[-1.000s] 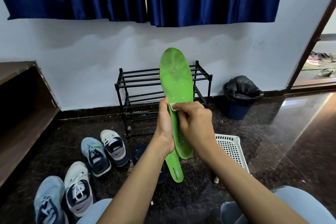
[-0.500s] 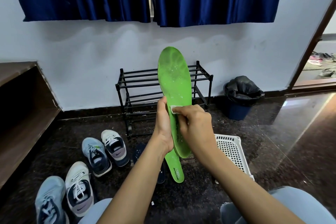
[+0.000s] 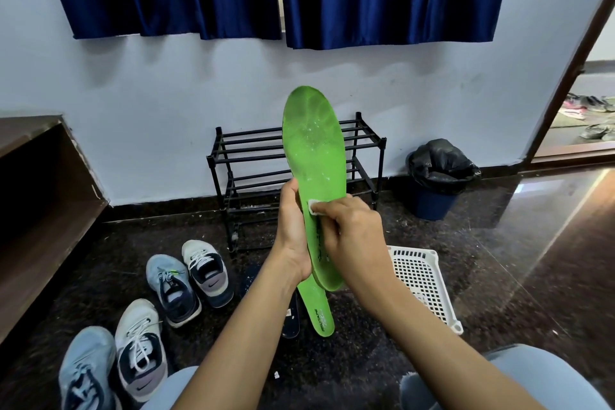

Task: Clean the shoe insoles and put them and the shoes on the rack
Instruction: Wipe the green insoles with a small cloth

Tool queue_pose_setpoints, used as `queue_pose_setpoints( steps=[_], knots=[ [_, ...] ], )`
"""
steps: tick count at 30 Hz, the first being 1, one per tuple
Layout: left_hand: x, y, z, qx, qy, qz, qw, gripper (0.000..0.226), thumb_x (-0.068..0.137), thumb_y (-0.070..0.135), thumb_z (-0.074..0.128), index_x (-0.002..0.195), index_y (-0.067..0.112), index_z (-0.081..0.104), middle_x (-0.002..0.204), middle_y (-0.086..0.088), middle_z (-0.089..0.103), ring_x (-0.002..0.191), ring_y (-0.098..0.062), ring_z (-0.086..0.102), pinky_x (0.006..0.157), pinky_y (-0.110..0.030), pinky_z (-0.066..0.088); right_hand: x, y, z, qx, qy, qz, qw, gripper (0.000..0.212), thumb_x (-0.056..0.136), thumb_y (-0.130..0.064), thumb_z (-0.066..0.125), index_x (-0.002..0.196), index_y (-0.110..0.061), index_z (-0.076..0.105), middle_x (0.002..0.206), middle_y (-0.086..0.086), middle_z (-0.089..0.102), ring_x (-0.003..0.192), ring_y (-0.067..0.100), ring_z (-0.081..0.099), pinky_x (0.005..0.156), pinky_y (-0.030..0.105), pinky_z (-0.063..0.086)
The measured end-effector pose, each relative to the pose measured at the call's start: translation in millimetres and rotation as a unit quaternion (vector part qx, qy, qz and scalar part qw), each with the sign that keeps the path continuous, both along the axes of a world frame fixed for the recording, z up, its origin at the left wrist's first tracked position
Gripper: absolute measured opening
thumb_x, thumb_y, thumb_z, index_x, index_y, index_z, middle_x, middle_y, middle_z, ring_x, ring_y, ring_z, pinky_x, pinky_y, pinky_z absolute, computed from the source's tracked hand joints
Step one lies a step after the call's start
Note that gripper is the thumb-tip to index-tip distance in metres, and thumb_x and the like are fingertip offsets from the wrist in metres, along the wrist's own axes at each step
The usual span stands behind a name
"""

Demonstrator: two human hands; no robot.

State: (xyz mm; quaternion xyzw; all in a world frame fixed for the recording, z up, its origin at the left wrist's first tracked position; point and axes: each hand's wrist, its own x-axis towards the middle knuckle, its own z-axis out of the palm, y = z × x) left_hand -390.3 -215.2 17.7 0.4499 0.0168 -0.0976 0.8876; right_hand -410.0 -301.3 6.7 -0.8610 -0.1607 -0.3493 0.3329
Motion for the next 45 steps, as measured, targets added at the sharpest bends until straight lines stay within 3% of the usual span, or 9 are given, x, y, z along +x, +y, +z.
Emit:
queue_pose_setpoints(
  steps=[2,8,13,22,29,35,40,45],
  knots=[
    [1,0,0,0.001,0.004,0.002,1.0,0.068,0.095,0.055,0.028,0.085,0.007,0.074,0.085,-0.014,0.072,0.078,-0.024,0.068,0.077,-0.033,0.053,-1,0,-2,-0.006,0.008,0.011,1.0,0.022,0.073,-0.005,0.056,0.085,-0.008,0.075,0.076,0.01,0.07,0.072,0.029,0.064,0.074,0.027,0.043],
    [2,-8,-4,0.009,0.008,0.016,1.0,0.059,0.094,0.056,0.031,0.089,0.012,0.071,0.085,-0.009,0.07,0.078,-0.022,0.068,0.072,-0.031,0.053,16,-7,7,0.004,0.015,-0.025,1.0,0.019,0.075,0.001,0.062,0.087,-0.007,0.075,0.078,0.01,0.07,0.074,0.028,0.062,0.067,0.028,0.048],
    [6,-6,-6,0.01,0.004,0.012,1.0,0.071,0.097,0.055,0.027,0.068,0.014,0.078,0.076,-0.007,0.073,0.069,-0.018,0.07,0.065,-0.028,0.052,7,-3,0,-0.03,0.022,-0.028,0.999,0.023,0.071,-0.003,0.057,0.083,-0.007,0.075,0.07,0.009,0.068,0.069,0.027,0.061,0.06,0.028,0.047],
    [1,-5,-7,0.032,0.016,-0.003,0.999,0.066,0.096,0.055,0.029,0.07,0.015,0.074,0.071,-0.006,0.068,0.063,-0.018,0.065,0.062,-0.028,0.049,9,-8,-4,-0.064,0.039,-0.04,0.996,0.021,0.068,0.008,0.068,0.083,-0.006,0.073,0.068,0.009,0.066,0.068,0.028,0.057,0.052,0.035,0.053],
    [-2,-5,-11,0.03,0.017,-0.006,0.999,0.069,0.097,0.055,0.028,0.058,0.018,0.072,0.059,-0.003,0.064,0.053,-0.016,0.061,0.055,-0.025,0.047,13,-10,-2,-0.091,0.02,-0.063,0.994,0.014,0.076,-0.009,0.059,0.079,-0.005,0.072,0.066,0.007,0.061,0.065,0.026,0.053,0.046,0.033,0.049],
    [-4,-2,-11,0.046,0.028,0.001,0.999,0.064,0.094,0.056,0.029,0.068,0.016,0.072,0.068,-0.005,0.064,0.06,-0.019,0.06,0.059,-0.029,0.043,6,-4,-9,-0.109,0.061,-0.065,0.99,0.008,0.069,-0.001,0.067,0.076,-0.003,0.07,0.064,0.007,0.056,0.067,0.027,0.052,0.043,0.034,0.047],
    [-4,-7,-12,0.042,0.025,-0.001,0.999,0.071,0.097,0.053,0.027,0.056,0.019,0.072,0.058,-0.001,0.064,0.052,-0.016,0.06,0.057,-0.028,0.043,10,-10,-3,-0.109,0.067,-0.061,0.99,0.01,0.075,-0.004,0.062,0.08,-0.004,0.071,0.067,0.009,0.058,0.07,0.028,0.053,0.047,0.037,0.049],
    [-4,-16,-13,0.038,0.032,-0.01,0.999,0.072,0.097,0.054,0.026,0.059,0.018,0.074,0.063,-0.002,0.068,0.056,-0.016,0.064,0.06,-0.028,0.045,3,-17,5,-0.139,0.129,-0.077,0.979,0.024,0.087,-0.003,0.051,0.104,-0.004,0.068,0.089,0.012,0.059,0.092,0.027,0.05,0.071,0.037,0.047]
  ],
)
